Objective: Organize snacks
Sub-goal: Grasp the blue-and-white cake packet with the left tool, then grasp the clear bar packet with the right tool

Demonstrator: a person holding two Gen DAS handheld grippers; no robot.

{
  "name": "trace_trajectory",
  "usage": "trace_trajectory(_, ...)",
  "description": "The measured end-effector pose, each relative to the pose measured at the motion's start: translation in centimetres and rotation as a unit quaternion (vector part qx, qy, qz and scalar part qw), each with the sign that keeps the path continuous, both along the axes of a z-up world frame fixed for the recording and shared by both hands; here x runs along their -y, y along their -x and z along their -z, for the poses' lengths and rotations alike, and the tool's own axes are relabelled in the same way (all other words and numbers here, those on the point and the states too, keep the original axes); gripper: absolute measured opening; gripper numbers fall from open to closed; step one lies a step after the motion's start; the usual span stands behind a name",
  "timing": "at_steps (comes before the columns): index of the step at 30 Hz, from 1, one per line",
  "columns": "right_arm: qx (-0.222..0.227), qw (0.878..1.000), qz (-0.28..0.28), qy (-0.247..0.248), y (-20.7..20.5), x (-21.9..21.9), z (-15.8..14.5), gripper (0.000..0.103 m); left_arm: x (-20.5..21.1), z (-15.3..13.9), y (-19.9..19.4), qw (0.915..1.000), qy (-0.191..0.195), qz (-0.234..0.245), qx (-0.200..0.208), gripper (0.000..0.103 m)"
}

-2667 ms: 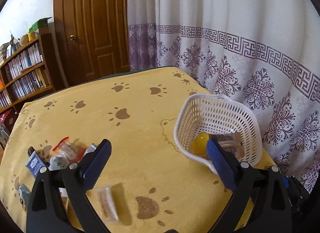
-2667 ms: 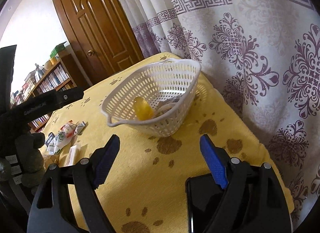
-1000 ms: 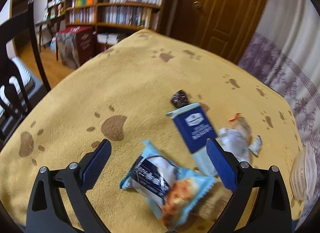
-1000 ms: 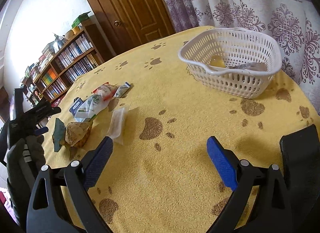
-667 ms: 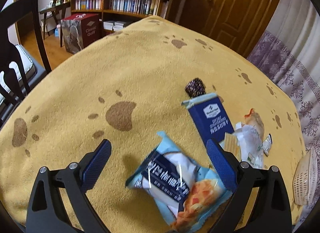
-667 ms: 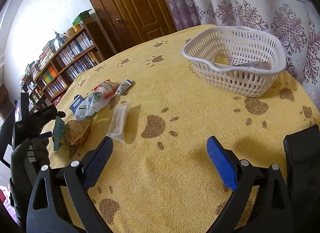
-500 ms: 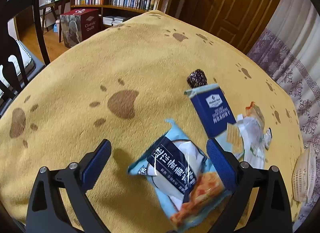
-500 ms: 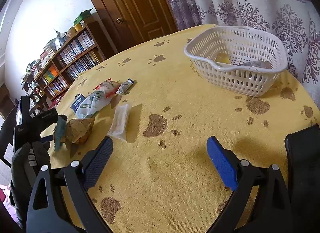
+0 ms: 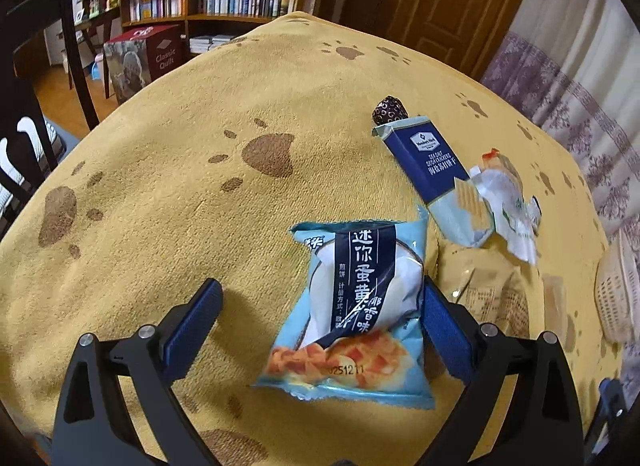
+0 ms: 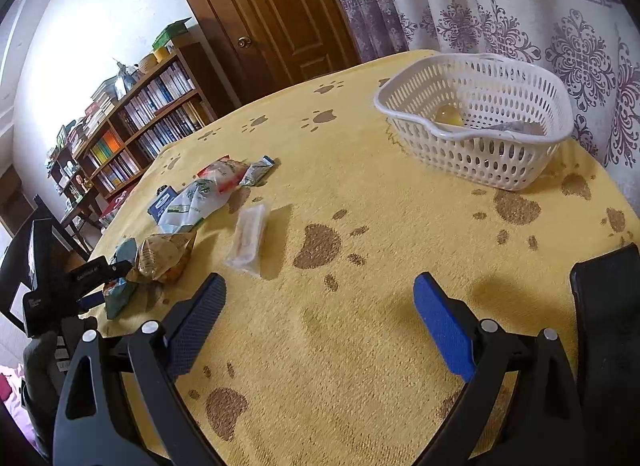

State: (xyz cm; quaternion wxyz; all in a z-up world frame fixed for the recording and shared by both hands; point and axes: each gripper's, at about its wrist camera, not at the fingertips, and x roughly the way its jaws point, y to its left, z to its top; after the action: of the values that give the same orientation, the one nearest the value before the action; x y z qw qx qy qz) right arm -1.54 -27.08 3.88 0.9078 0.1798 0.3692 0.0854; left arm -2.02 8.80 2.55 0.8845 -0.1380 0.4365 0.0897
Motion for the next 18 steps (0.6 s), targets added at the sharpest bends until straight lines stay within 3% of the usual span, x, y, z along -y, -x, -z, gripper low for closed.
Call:
trace_trajectory(9, -0.005, 1.000, -0.011, 0.010, 0.1, -1.1, 0.1, 0.096, 0.5, 0.5, -1.4, 0.9997, -0.014, 0.020, 0.004, 0.094)
trace_trajectory(12, -0.008, 1.000, -0.016, 0.016, 0.0, -1.8, 0.2, 0.096, 0.9, 0.7, -1.6, 0.9991, -0.026, 0.032, 0.013, 0.084)
trace_trajectory(16, -0.014, 0.999, -0.026, 0.027, -0.4, -2.9, 0.4, 0.096, 0.9, 0.5, -1.2, 0.9975, -0.007, 0.057, 0.040, 0.056)
trace_trajectory(18, -0.017, 0.999, -0.029, 0.030, -0.7, -3.3, 0.5, 0.096, 0.8, 0.5, -0.9, 0.9971, -0.006, 0.059, 0.048, 0.055)
